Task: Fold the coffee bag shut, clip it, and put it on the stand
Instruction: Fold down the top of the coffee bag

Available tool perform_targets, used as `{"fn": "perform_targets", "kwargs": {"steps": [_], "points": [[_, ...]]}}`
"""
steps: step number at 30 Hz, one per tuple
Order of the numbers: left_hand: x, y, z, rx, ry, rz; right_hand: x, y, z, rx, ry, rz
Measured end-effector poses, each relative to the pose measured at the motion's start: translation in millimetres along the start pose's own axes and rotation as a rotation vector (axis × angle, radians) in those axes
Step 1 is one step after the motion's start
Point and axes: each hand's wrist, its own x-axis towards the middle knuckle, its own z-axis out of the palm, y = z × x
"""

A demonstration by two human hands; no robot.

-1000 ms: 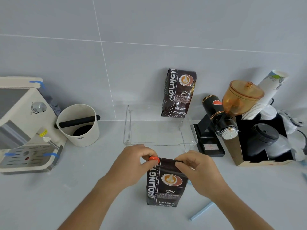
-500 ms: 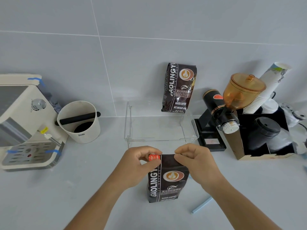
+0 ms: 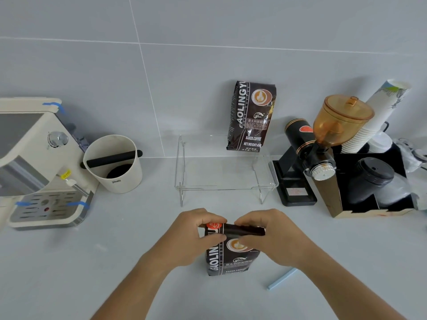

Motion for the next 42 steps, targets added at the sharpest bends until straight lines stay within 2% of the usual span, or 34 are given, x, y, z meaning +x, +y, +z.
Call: {"fn": "perform_targets", "kwargs": {"steps": [5, 9, 11, 14, 19, 22, 24, 30, 34, 39, 42], "points": [[1.7, -3.3, -0.8, 0.016, -0.068, -0.053, 0.0, 3.5, 3.2, -0.054, -0.005, -0.074], [0.7, -2.7, 1.9, 0.028, -0.086, -0.019, 0.2, 8.9, 5.6, -0.118, 0.003, -0.178], [-0.9, -4.1, 4.0, -0.01, -0.066, 0.012, 0.4, 11.7, 5.8, -0.136, 0.039, -0.227], [-4.8, -10.0, 6.0, -0.089, 0.005, 0.04, -2.1, 18.4, -0.6, -0.078, 0.086, -0.176], [-6.6, -18.5, 1.5, -0.056, -0.039, 0.067, -2.3, 23.7, -12.5, -0.227, -0.066, -0.356], [-2.7, -20.7, -2.4, -0.017, -0.054, 0.097, -0.3, 28.2, -14.6, -0.17, 0.074, -0.393], [-0.7, -21.6, -2.1, -0.003, -0.035, 0.118, 0.1, 33.3, -13.5, -0.068, 0.156, -0.341], [2.9, -21.9, 4.0, 0.015, 0.017, 0.145, 0.6, 51.6, -20.1, 0.103, 0.093, -0.152], [2.8, -22.7, 4.1, -0.027, 0.033, 0.117, 2.1, 73.8, -24.3, 0.271, 0.184, -0.027], [0.2, -22.8, 9.5, -0.06, 0.063, 0.088, 10.0, 138.2, -14.6, -0.057, 0.293, 0.299], [-1.4, -22.9, 12.5, -0.1, 0.088, 0.096, 7.7, 176.6, -5.1, -0.144, 0.318, 0.426]]}}
